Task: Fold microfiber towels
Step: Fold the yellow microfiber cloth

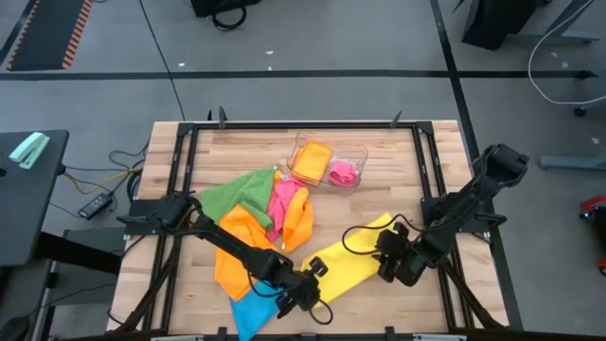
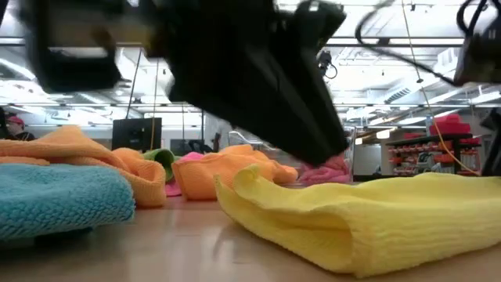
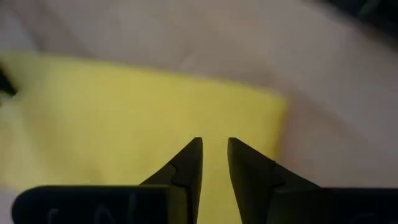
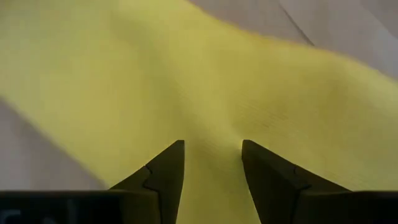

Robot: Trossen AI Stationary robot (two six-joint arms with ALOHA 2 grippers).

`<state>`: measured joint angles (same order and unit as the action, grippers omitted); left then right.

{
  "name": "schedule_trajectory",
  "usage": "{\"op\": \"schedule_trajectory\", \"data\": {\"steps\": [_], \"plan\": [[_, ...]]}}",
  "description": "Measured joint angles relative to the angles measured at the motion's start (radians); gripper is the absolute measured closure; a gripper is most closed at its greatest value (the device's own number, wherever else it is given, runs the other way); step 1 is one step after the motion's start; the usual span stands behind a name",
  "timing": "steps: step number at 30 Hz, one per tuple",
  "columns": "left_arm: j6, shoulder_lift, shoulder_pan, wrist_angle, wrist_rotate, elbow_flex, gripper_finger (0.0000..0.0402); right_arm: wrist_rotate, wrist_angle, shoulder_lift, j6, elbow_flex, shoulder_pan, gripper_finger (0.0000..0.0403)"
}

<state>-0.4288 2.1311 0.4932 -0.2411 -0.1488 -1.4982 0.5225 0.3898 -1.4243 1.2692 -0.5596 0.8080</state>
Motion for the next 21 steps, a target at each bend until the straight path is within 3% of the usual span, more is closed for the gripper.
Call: {"op": "schedule_trajectory", "data": {"steps": [4,9,14,21], "plan": [[0.025,0.012,-0.021,-0.034,-0.083,0.002,0.0317,-0.080,0.032,-0.023,0.035,0.023,-0.059,0.0233],[-0.014,-0.034,-0.012,-0.022,-0.270,0.000,0.0321,-0.076,0.107,-0.037,0.008,0.028,-0.152,0.0233],[-0.067,-0.080,-0.007,-0.029,-0.363,0.000,0.0326,-0.039,0.107,-0.038,-0.220,0.022,-0.295,0.0233],[-0.021,-0.106,-0.033,-0.057,-0.370,-0.001,0.0327,-0.024,0.058,-0.038,-0.628,-0.009,-0.497,0.0233]]}}
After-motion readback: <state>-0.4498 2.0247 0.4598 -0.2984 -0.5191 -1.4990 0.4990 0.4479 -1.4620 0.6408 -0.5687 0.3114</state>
